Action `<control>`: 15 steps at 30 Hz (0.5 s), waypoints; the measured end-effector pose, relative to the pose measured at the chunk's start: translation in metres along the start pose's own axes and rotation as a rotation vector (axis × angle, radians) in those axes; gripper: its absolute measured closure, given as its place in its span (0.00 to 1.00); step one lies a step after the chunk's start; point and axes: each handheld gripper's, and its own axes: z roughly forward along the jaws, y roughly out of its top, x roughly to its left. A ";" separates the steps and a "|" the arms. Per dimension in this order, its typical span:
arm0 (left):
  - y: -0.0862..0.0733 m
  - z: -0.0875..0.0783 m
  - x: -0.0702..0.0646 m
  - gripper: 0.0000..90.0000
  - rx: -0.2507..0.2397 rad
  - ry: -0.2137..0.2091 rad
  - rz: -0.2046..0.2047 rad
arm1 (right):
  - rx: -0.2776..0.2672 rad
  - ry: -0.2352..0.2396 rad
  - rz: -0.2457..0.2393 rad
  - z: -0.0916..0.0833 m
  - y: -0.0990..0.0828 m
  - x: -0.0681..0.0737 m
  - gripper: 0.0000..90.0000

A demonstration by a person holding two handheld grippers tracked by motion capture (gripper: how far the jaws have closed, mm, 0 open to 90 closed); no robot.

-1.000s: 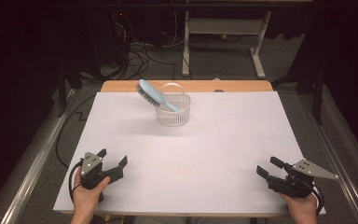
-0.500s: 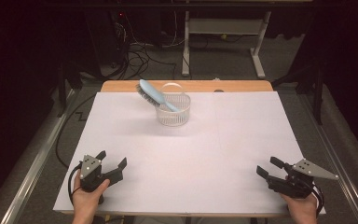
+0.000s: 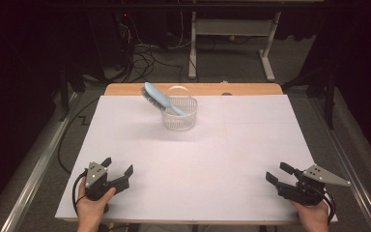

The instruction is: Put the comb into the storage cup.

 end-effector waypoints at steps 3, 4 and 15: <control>0.000 0.000 0.000 0.18 0.001 -0.001 0.001 | 0.001 -0.001 -0.002 0.000 0.000 0.000 0.31; 0.000 0.000 0.000 0.18 0.001 -0.001 0.000 | 0.001 0.000 -0.002 0.000 0.000 0.000 0.31; 0.000 -0.001 0.000 0.18 0.001 -0.004 -0.004 | 0.001 0.001 -0.001 0.000 0.000 0.000 0.31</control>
